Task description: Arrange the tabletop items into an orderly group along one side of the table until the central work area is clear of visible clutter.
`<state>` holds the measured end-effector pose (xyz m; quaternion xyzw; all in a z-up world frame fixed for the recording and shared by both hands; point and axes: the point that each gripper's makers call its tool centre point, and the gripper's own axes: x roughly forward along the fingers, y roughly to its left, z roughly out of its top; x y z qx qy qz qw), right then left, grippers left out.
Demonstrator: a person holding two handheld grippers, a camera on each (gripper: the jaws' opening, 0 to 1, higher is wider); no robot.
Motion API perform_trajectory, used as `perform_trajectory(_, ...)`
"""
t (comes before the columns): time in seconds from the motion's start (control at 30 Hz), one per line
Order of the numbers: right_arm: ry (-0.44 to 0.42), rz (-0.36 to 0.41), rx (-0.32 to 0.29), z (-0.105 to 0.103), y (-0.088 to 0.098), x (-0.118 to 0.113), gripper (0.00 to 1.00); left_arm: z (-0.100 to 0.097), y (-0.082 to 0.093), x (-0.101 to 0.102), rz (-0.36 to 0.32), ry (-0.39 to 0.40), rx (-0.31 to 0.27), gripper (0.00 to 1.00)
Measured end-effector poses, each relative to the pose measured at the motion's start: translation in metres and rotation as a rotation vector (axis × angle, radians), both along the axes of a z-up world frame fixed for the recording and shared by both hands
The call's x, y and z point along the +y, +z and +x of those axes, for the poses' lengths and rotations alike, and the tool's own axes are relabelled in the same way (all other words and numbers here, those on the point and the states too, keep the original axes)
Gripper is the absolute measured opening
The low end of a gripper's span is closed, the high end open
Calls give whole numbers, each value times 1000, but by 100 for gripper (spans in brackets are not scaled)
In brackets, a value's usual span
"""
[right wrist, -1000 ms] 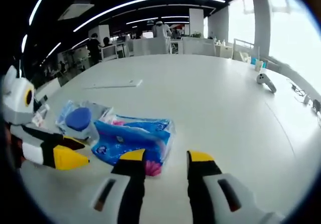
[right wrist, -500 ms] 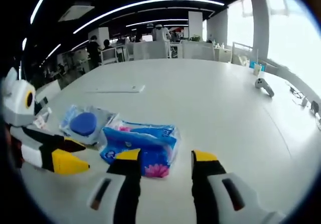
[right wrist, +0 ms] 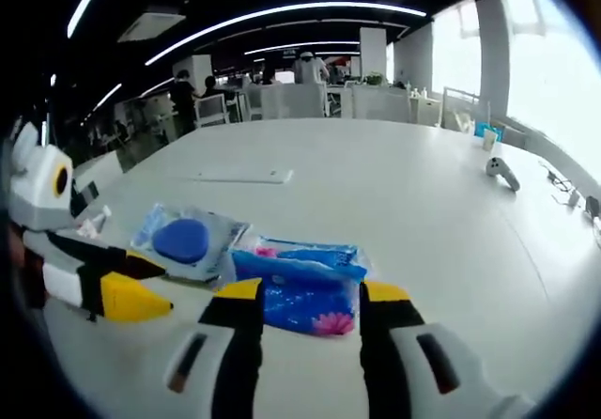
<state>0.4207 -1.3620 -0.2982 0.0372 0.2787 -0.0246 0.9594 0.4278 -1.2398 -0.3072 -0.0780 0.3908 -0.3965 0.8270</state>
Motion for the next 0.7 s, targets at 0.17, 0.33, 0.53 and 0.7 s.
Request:
perform_trajectory(0.17,15,0,-6,0,7,12,38,0,7,10,-6,-3,-12,50)
perform_trajectory(0.33,38,3,-20,2,15,30,38,-1,15,22,-12,-4,-27,50)
perform_trajectory(0.53,70,7,-32,4,24,55,37,1,24,42,-16,0,-43,51)
perform_trajectory(0.7,100,8,-43,6,32,75,37,3,33,60,-18,10,-57,51)
